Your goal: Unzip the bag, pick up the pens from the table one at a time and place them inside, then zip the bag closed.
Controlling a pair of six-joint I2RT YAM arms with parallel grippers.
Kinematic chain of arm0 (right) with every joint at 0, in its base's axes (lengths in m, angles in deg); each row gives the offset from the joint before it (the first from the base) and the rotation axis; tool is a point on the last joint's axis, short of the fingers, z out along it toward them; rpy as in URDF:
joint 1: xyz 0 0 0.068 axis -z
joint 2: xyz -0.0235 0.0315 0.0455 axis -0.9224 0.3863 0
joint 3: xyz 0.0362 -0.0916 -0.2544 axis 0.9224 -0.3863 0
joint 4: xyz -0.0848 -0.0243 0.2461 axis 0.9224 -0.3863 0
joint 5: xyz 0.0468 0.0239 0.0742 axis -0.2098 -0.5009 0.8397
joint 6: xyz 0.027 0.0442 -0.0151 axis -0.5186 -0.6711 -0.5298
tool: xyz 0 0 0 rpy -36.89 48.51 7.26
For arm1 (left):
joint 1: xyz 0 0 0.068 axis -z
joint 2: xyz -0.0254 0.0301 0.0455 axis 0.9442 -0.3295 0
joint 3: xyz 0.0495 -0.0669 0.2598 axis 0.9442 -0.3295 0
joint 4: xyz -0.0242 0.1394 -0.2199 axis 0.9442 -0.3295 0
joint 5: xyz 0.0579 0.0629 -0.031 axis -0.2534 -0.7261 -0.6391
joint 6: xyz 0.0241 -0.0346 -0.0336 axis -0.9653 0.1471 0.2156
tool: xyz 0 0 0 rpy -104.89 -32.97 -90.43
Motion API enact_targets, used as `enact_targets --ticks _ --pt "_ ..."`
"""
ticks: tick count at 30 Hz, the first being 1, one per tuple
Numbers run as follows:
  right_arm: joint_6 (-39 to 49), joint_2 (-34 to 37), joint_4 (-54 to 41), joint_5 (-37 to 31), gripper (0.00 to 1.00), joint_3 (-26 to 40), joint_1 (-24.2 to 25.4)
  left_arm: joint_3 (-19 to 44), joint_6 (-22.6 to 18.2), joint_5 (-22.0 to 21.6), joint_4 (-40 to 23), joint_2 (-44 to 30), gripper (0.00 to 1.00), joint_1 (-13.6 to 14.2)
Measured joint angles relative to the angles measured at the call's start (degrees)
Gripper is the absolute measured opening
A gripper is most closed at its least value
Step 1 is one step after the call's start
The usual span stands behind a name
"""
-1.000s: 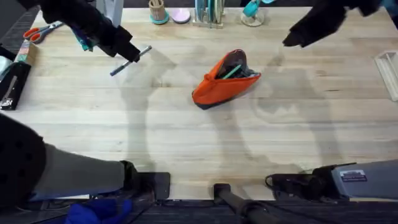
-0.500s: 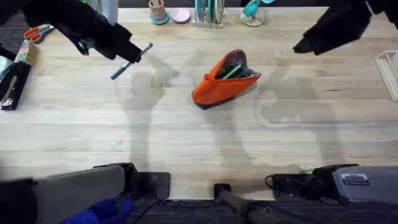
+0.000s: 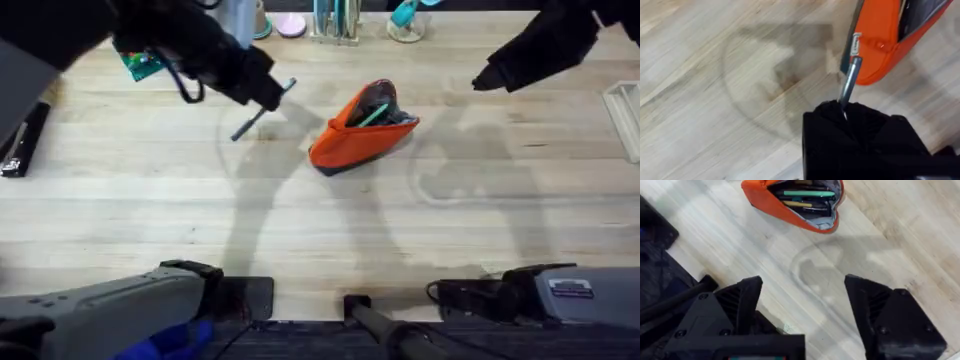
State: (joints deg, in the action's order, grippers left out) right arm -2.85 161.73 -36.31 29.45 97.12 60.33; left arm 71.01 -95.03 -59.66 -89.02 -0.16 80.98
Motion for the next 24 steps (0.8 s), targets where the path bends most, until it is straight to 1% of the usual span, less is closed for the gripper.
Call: enact_targets --ticks 2,4,9,12,14,18,21,24 --pt "0.0 0.0 0.0 0.0 0.996 0.0 0.0 0.0 2.3 -0.8 0.8 0.0 0.040 2.5" --pt "0.0 0.0 0.0 0.0 0.996 0.0 0.0 0.0 3.6 -1.6 1.4 0.0 0.040 4.7" --pt "0.0 0.0 0.0 0.0 0.996 0.0 0.0 0.0 5.2 -3.4 2.9 0.0 0.040 9.8" --pt "0.0 0.0 0.0 0.0 0.996 0.0 0.0 0.0 6.1 -3.8 4.7 0.0 0.040 12.2" --pt "0.0 0.0 0.0 0.0 0.996 0.0 0.0 0.0 6.9 -4.0 5.9 0.0 0.040 13.5" --pt "0.0 0.0 0.0 0.0 0.996 0.0 0.0 0.7 7.7 -4.7 6.0 0.0 0.040 15.5" --pt "0.0 0.0 0.0 0.0 0.996 0.0 0.0 2.8 8.3 -4.9 5.6 -0.5 0.040 16.6" --pt "0.0 0.0 0.0 0.0 0.996 0.0 0.0 6.2 8.8 -5.0 5.0 -2.2 0.040 17.6"
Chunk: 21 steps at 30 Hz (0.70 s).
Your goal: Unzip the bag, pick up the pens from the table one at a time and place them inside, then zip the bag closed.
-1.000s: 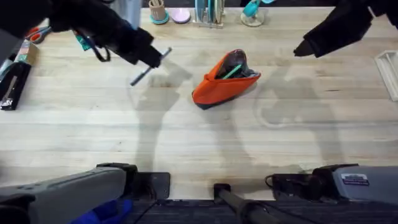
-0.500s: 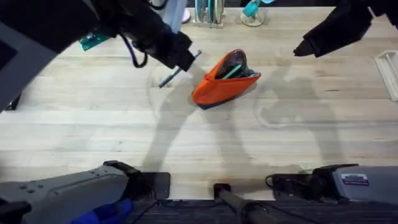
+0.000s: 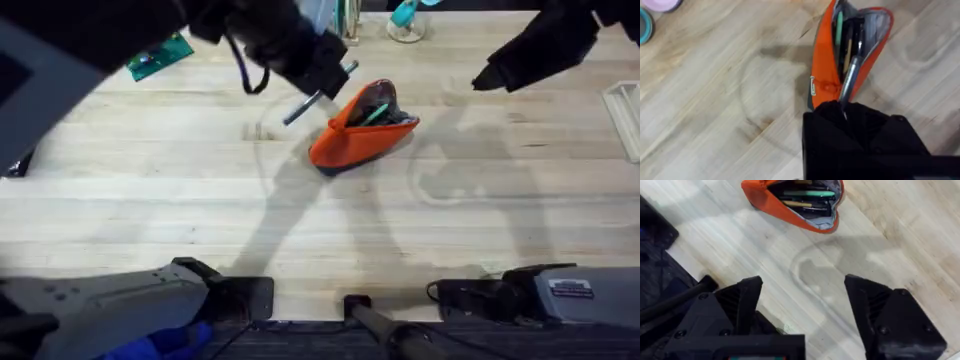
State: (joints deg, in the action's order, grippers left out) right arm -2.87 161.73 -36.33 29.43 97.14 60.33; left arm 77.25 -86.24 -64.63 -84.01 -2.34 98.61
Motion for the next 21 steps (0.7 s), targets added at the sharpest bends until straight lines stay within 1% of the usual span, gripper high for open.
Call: enact_targets --ticks 4,7,11,16,21 --pt "0.0 0.0 0.0 0.0 0.996 0.0 0.0 6.5 0.4 -0.1 -3.2 -4.6 0.038 1.7" --pt "0.0 0.0 0.0 0.0 0.996 0.0 0.0 11.7 0.3 -0.1 -5.1 -9.7 0.038 3.3" --pt "0.0 0.0 0.0 0.0 0.996 0.0 0.0 16.9 -0.1 -0.2 -5.3 -16.1 0.039 5.5" --pt "0.0 0.0 0.0 0.0 0.996 0.0 0.0 20.3 -0.4 -0.2 -4.7 -21.1 0.039 7.4" --pt "0.0 0.0 0.0 0.0 0.996 0.0 0.0 21.1 -0.5 -0.3 -3.6 -23.5 0.039 8.3"
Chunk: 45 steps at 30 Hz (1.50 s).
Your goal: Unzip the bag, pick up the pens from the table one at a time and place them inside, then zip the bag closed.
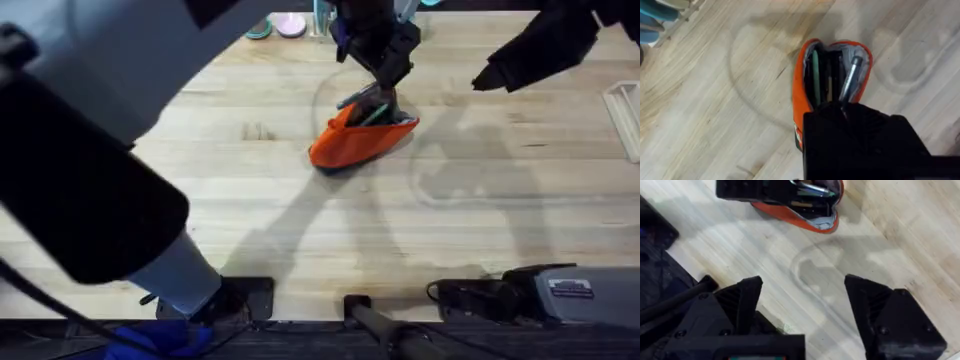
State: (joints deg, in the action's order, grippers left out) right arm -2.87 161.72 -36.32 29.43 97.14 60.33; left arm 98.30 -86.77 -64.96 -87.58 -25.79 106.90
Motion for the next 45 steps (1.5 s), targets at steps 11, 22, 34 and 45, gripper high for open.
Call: enact_targets --ticks 11,22,34,45 --pt "-0.2 0.0 0.0 0.0 0.995 0.0 0.0 0.1 0.0 0.0 2.8 -2.5 0.038 0.9" --pt "-0.2 0.0 0.0 0.0 0.996 0.0 0.0 0.2 0.0 0.1 4.4 -7.7 0.038 1.1" --pt "-0.2 0.0 0.0 0.0 0.996 0.0 0.0 0.2 3.4 0.5 4.5 -8.0 0.038 1.1" --pt "-0.2 0.0 0.0 0.0 0.996 0.0 0.0 0.2 2.6 0.0 2.7 -9.7 0.038 1.1"
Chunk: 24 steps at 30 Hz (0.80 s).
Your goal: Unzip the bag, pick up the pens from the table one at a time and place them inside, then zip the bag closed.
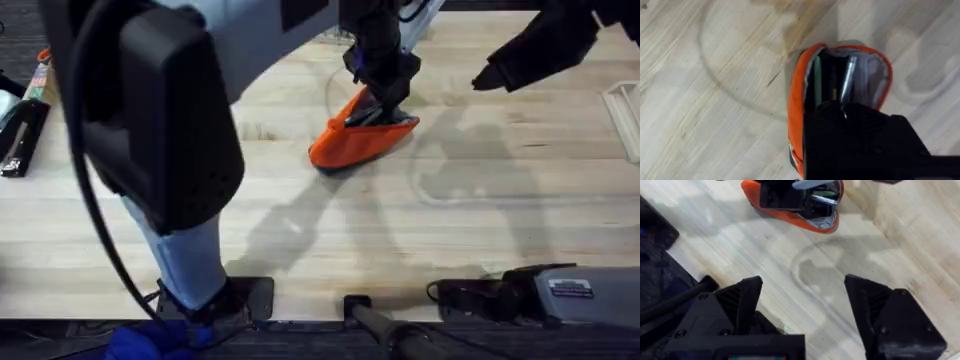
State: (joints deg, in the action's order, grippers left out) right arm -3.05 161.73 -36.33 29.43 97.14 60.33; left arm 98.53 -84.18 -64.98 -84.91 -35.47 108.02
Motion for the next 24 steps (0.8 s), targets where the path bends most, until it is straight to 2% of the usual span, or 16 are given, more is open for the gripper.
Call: enact_targets --ticks 7,17,24 --pt "0.0 0.0 0.0 0.0 0.996 0.0 0.0 0.0 -0.8 -1.0 -0.1 -2.1 0.038 0.0" --pt "0.0 0.0 0.0 0.0 0.996 0.0 0.0 0.0 3.8 -1.1 0.1 -3.2 0.039 0.0" --pt "0.0 0.0 0.0 0.0 0.996 0.0 0.0 0.0 5.0 -1.7 -0.1 -3.2 0.041 0.0"
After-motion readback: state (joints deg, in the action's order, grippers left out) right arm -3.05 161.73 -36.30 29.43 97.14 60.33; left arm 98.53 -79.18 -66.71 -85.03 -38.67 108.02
